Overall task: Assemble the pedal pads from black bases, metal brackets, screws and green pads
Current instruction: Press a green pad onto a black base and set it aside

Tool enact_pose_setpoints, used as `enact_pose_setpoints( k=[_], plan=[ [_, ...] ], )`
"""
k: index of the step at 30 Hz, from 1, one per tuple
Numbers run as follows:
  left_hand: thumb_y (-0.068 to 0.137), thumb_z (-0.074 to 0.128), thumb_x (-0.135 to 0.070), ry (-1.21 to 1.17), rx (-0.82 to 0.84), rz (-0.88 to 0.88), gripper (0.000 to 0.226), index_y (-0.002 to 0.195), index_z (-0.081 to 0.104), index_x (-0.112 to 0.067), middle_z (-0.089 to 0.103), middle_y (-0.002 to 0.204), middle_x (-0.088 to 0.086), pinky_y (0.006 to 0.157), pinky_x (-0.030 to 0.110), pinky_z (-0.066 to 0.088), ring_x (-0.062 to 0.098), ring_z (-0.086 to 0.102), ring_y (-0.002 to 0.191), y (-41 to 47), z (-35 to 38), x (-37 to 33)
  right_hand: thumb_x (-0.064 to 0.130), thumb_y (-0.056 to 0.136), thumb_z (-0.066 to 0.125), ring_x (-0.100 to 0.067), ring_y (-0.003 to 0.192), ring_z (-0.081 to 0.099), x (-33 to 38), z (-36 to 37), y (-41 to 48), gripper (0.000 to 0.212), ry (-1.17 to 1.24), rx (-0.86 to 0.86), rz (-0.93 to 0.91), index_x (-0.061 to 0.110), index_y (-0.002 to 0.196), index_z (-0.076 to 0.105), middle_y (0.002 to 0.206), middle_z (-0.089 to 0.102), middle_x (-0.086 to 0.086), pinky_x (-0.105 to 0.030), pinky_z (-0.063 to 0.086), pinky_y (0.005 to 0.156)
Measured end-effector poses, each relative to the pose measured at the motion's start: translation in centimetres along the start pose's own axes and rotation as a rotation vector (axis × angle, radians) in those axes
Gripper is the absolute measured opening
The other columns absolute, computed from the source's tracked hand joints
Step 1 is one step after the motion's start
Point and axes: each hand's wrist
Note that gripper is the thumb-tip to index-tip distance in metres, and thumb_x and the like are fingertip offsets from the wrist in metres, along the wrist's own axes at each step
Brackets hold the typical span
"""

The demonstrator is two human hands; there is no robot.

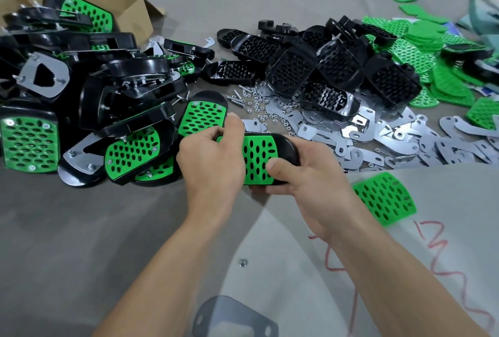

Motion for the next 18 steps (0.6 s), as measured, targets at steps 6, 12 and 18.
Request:
enact_pose_setpoints(
  k=[6,12,18],
  plan=[
    [0.086,0.06,-0.063,-0.032,0.055,0.011,0.054,0.044,0.052,-0.03,0.037,0.038,-0.012,0.046,0.019,0.027,0.009,0.035,0.041,-0.2,0.1,0.0,-0.009,0.096,0.053,-0.039,0.093,0.073,0.3,-0.2,0.0,0.029,0.055,0.018,0.014,0.01,0.106,0.072,0.102,0.073,-0.023,-0.051,0.062,0.08],
    [0.056,0.081,-0.067,-0.187,0.308,-0.086,0.041,0.074,0.075,-0.03,0.07,0.062,-0.006,0.054,0.043,0.058,0.013,0.066,0.06,-0.3,0.0,-0.1,-0.013,0.094,0.052,-0.04,0.08,0.073,0.8,-1.4,0.1,0.023,0.093,0.044,0.005,-0.004,0.105,0.07,0.098,0.066,-0.035,-0.044,0.062,0.068],
    [0.048,0.085,-0.063,-0.201,0.274,-0.093,0.033,0.067,0.072,-0.04,0.064,0.054,-0.012,0.049,0.048,0.056,0.014,0.059,0.054,-0.3,0.1,-0.1,-0.013,0.094,0.052,-0.04,0.078,0.072,0.7,-1.4,0.3,0.022,0.058,0.021,0.005,-0.003,0.105,0.069,0.099,0.066,-0.035,-0.045,0.061,0.066]
  ],
)
Point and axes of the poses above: each hand's wrist, its own y-axis towards the middle knuckle, its own z-axis out of the palm, x = y × z
